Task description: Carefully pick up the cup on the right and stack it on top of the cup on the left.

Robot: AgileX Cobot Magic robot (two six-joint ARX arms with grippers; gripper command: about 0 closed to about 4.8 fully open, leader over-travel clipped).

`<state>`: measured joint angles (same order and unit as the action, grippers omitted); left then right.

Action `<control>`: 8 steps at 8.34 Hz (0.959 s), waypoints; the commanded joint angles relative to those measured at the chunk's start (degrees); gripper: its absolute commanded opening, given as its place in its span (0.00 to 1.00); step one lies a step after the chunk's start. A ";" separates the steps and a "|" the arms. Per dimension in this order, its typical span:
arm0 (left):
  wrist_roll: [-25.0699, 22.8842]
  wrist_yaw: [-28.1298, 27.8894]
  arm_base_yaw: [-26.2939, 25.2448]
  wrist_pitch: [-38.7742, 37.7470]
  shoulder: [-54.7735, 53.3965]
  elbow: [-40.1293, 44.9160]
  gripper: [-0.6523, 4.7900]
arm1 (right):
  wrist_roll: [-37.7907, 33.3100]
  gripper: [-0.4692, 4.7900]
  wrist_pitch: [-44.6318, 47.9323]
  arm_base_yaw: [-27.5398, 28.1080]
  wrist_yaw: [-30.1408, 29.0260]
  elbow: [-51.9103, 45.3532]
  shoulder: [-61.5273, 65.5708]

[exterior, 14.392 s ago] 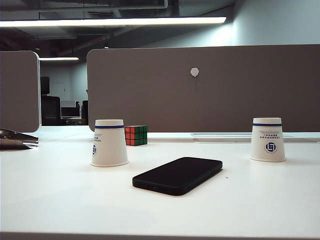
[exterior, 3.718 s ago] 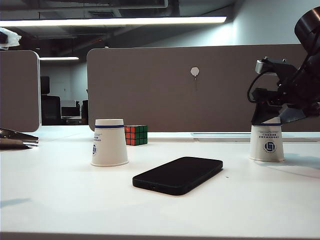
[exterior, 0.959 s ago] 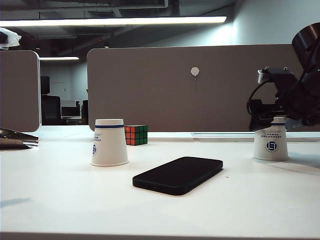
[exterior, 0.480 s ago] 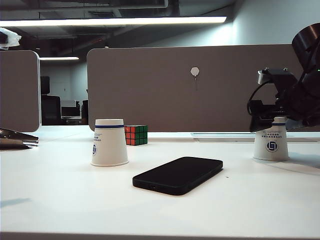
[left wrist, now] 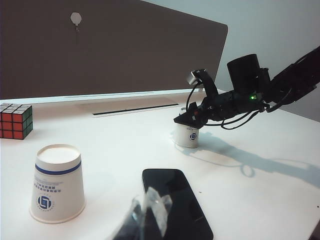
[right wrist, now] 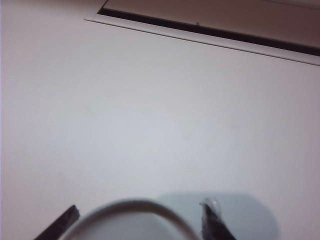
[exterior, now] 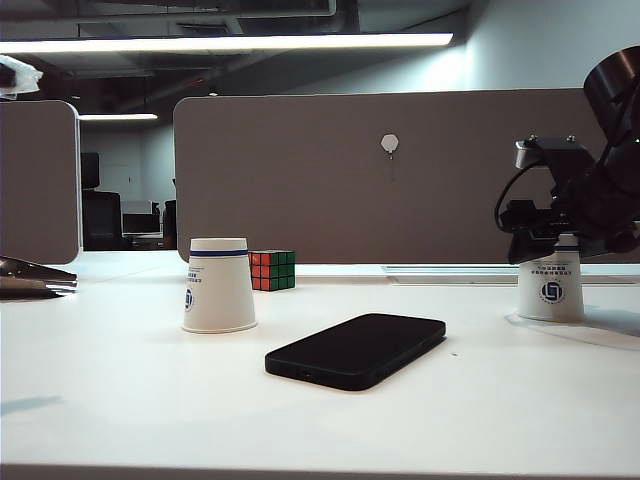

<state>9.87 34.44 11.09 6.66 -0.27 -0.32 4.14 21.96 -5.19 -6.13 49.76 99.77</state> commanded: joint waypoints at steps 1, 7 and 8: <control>-0.42 0.22 0.07 0.90 -0.02 -0.11 0.11 | -0.07 0.67 -1.88 -0.48 -3.80 0.24 -0.11; -0.42 0.11 0.07 0.90 -0.04 -0.11 0.11 | -8.90 0.67 16.37 -5.64 -26.38 0.37 -1.55; -0.42 0.09 0.07 0.87 -0.04 -0.11 0.11 | -9.35 0.67 18.53 -7.08 -27.45 1.07 -2.38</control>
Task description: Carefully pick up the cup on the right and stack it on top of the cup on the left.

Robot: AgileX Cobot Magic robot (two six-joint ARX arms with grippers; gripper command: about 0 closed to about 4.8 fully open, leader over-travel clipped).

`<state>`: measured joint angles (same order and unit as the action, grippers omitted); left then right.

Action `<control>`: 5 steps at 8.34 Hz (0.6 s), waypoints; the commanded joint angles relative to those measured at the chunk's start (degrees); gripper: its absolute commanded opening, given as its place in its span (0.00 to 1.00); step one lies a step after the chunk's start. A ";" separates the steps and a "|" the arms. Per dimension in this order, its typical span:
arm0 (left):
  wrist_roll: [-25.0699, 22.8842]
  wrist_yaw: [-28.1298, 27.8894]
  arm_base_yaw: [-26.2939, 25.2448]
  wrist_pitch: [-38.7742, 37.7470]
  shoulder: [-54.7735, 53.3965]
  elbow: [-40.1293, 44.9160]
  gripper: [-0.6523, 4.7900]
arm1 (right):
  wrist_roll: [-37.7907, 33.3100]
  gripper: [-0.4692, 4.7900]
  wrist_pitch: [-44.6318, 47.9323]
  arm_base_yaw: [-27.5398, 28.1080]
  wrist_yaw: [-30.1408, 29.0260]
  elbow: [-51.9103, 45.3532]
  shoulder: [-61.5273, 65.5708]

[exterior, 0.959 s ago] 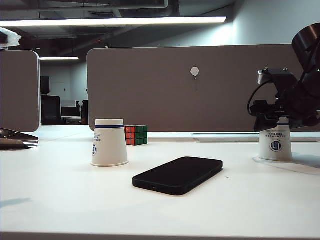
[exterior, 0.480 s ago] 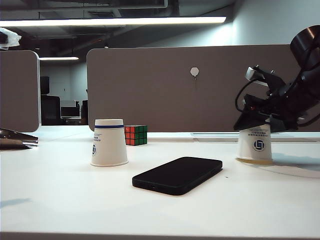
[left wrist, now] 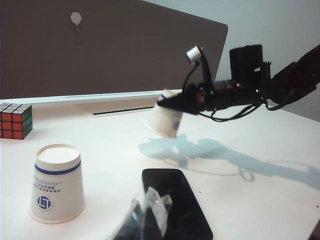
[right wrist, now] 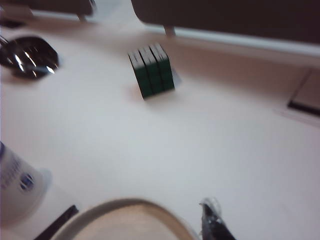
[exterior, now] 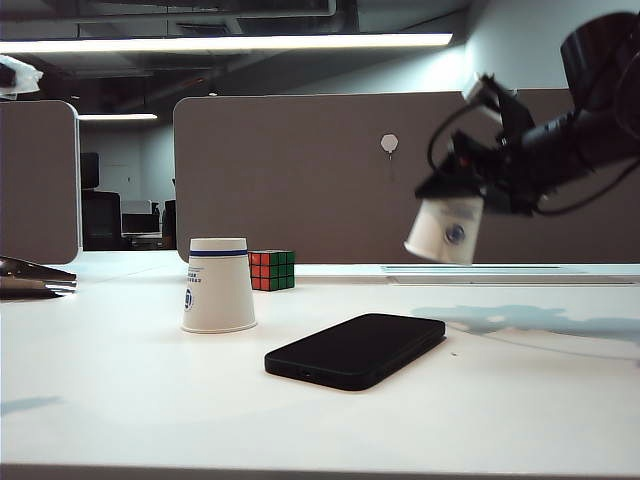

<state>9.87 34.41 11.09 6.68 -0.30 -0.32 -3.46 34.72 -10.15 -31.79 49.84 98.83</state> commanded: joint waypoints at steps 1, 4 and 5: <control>-0.42 0.13 0.07 0.81 -0.02 -0.11 0.11 | -2.58 0.67 6.29 -3.63 -3.39 2.40 -1.79; -0.42 0.13 0.07 0.83 -0.02 -0.11 0.11 | -2.47 0.67 6.25 -12.66 -4.55 9.11 -2.01; -0.42 0.13 0.07 0.83 -0.02 -0.11 0.11 | -2.29 0.67 6.08 -15.21 -4.20 10.27 -2.01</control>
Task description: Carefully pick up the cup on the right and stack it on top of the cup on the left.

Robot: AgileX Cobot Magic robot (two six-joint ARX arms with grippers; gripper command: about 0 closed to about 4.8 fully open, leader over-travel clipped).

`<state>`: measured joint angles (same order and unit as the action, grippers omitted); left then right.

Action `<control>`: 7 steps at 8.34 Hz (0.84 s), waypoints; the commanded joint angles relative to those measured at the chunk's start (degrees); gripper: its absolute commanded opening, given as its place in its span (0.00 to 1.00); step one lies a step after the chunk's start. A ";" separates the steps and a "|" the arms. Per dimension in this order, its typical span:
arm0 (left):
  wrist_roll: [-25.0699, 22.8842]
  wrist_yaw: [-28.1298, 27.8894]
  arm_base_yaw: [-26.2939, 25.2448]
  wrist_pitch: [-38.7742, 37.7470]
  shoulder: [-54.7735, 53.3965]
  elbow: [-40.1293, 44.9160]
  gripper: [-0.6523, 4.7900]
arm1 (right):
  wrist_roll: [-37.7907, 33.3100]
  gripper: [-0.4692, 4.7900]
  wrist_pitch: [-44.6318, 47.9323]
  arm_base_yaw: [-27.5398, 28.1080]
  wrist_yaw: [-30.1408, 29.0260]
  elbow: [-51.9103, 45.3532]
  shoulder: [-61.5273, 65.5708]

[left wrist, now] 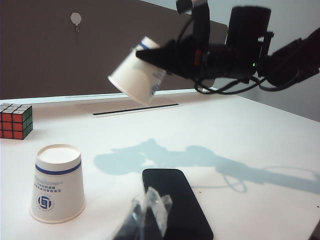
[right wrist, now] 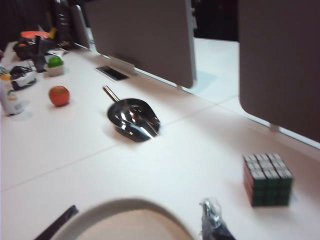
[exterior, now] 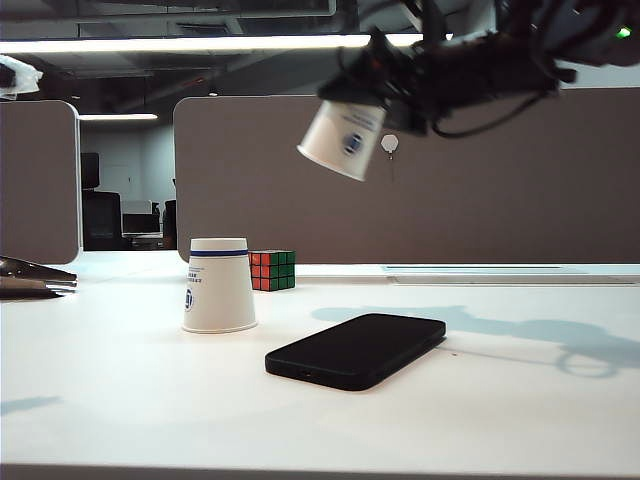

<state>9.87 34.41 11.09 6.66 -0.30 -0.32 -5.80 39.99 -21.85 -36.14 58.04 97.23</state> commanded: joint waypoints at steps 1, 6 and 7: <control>-0.42 0.13 0.07 0.87 0.00 -0.11 0.11 | 0.39 0.67 0.26 -5.86 0.48 2.25 -0.39; -0.42 0.15 0.07 0.87 -0.02 -0.11 0.11 | 5.11 0.67 -2.40 -13.22 8.39 5.88 6.16; -0.42 0.15 0.07 0.87 0.00 -0.11 0.11 | 5.49 0.67 -4.39 -13.79 9.42 8.35 8.87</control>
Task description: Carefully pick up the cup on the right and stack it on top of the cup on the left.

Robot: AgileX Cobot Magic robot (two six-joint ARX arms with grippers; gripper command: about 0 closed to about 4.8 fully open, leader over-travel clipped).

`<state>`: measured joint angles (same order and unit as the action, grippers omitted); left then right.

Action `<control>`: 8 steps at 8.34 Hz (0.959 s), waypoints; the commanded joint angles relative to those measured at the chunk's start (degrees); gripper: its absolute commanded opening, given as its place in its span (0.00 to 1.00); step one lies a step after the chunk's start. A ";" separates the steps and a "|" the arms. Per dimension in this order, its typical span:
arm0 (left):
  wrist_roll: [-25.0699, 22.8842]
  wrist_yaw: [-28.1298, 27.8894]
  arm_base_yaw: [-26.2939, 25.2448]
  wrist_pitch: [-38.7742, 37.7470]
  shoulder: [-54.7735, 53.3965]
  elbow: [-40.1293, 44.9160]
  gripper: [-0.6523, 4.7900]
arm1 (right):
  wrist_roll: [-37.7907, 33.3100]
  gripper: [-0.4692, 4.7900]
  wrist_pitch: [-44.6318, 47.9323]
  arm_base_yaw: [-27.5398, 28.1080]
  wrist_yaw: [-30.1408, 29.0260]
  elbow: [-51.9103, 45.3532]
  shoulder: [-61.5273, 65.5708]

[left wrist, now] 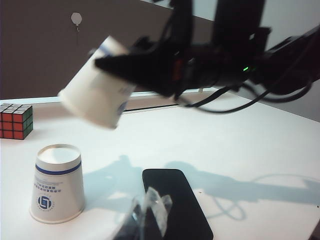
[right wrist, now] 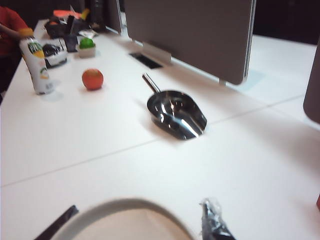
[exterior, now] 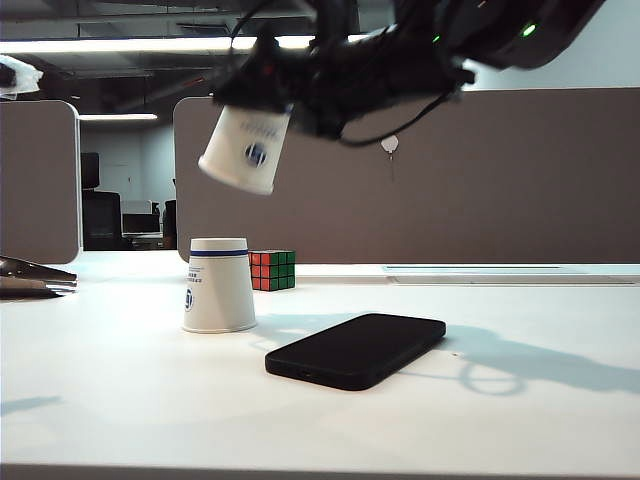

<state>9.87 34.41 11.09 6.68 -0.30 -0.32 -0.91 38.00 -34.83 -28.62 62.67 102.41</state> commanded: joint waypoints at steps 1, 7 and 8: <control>-0.42 0.17 0.07 0.87 -0.02 -0.11 0.11 | 0.70 0.67 -3.45 -0.83 3.72 6.40 5.46; -0.42 0.28 0.07 0.87 -0.02 -0.11 0.11 | 1.01 0.67 -6.49 -2.12 4.70 9.11 9.79; -0.42 0.28 0.07 0.87 0.00 -0.11 0.11 | 1.01 0.67 -6.45 -2.14 4.74 9.14 9.86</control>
<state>9.87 34.41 11.09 6.66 -0.30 -0.32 -0.10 30.68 -36.69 -23.99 71.57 112.20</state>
